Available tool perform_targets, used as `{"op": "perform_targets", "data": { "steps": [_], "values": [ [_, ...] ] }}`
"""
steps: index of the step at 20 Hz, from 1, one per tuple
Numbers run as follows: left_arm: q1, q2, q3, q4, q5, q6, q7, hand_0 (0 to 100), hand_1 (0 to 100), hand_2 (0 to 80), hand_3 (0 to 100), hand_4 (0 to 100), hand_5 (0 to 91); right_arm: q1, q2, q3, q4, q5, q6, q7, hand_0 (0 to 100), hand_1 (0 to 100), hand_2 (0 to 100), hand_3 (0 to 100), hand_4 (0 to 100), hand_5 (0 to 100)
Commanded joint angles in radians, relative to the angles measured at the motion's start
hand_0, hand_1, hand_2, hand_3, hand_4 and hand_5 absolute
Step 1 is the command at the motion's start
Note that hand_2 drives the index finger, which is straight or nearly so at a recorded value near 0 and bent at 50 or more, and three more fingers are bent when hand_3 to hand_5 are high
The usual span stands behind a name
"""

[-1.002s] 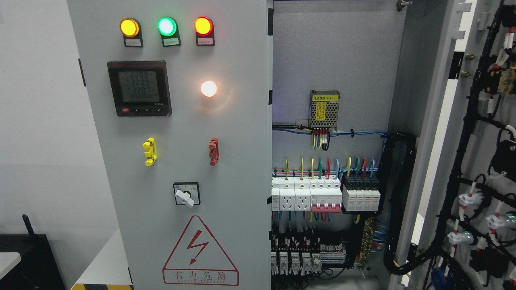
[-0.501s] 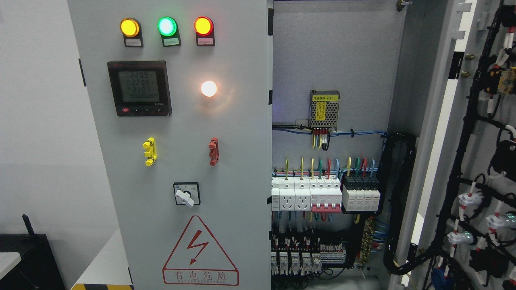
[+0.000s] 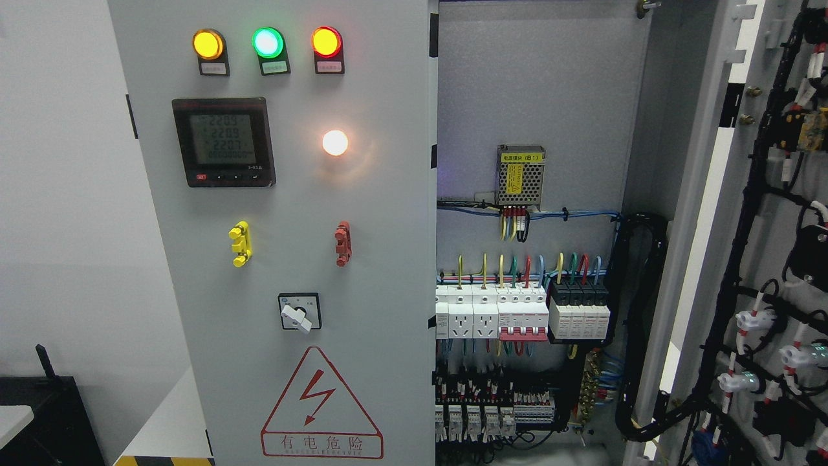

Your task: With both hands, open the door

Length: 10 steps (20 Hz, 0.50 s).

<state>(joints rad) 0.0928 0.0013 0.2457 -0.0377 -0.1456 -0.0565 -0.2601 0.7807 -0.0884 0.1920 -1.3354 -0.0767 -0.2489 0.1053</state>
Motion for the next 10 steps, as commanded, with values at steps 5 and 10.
{"op": "perform_targets", "data": {
  "steps": [5, 10],
  "values": [
    [-0.001, -0.023, 0.0, -0.002, 0.0, 0.0, -0.001, 0, 0, 0.0, 0, 3, 0.0, 0.028, -0.093, 0.04, -0.376, -0.002, -0.033, 0.001, 11, 0, 0, 0, 0, 0],
    [0.001, -0.023, 0.0, -0.002, 0.0, 0.0, -0.001, 0, 0, 0.0, 0, 3, 0.0, 0.023, -0.145, 0.079, -0.447, -0.003, -0.098, 0.001, 11, 0, 0, 0, 0, 0]
  ]
}}
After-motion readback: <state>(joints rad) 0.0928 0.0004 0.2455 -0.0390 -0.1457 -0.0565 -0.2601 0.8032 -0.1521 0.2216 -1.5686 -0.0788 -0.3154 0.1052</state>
